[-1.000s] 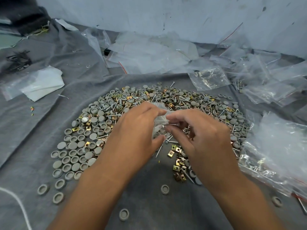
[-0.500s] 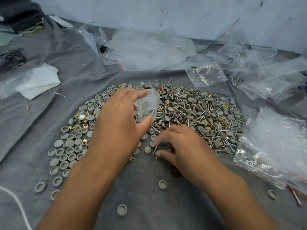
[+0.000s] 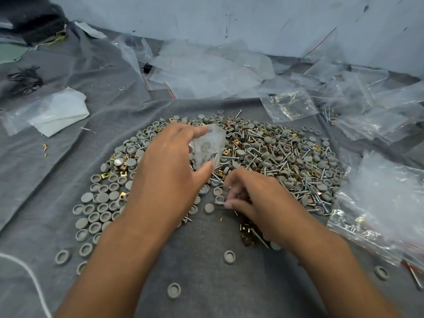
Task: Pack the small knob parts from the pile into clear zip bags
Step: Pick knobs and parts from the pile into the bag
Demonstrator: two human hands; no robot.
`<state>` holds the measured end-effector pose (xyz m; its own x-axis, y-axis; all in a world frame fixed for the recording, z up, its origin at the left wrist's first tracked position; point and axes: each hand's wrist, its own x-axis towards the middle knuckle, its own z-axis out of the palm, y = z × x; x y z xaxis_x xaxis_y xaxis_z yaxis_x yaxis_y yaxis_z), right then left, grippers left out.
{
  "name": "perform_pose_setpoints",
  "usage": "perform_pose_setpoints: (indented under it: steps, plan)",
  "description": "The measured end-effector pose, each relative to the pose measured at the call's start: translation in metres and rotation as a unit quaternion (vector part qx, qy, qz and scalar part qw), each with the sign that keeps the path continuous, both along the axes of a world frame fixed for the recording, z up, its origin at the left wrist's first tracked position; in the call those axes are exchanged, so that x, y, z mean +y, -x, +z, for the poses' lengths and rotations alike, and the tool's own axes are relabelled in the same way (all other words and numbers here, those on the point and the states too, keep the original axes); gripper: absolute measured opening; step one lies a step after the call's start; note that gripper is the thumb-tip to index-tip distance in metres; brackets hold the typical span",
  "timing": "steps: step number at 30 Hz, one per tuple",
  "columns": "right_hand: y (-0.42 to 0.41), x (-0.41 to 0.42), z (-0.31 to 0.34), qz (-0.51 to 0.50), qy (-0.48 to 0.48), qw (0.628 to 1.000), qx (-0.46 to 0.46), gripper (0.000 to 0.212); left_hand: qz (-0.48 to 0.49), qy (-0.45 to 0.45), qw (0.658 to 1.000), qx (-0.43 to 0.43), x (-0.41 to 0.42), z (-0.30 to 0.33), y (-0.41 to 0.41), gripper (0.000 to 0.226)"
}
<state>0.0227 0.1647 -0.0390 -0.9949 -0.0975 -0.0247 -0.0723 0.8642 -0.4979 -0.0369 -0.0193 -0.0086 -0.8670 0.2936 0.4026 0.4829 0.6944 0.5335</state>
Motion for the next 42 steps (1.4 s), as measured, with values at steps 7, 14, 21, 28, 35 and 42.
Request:
perform_pose_setpoints:
  steps: [7,14,21,28,35,42]
  plan:
    - [0.007,0.001,-0.009,-0.085,-0.020,0.993,0.082,0.017,-0.015,0.017,1.000,-0.012,0.004,0.001,-0.003,0.059]
    - [0.007,-0.011,-0.011,-0.061,-0.110,0.986,0.110,0.006,-0.022,0.028,0.999,-0.015,0.005,0.001,-0.002,0.060]
    - [0.004,-0.014,-0.005,-0.041,-0.129,0.986,0.100,0.012,-0.020,0.033,0.999,-0.017,0.004,-0.001,-0.001,0.061]
    - [0.002,-0.005,0.006,-0.130,0.106,0.959,0.229,0.015,-0.032,0.036,0.999,-0.016,0.006,0.000,-0.004,0.060]
    - [-0.005,-0.016,0.020,-0.051,0.101,0.918,0.380,0.011,-0.054,0.041,0.998,-0.015,0.015,-0.002,-0.010,0.060]
    - [0.000,-0.017,0.013,-0.032,0.039,0.937,0.345,0.021,-0.059,0.044,0.997,-0.005,0.017,-0.003,-0.012,0.053]
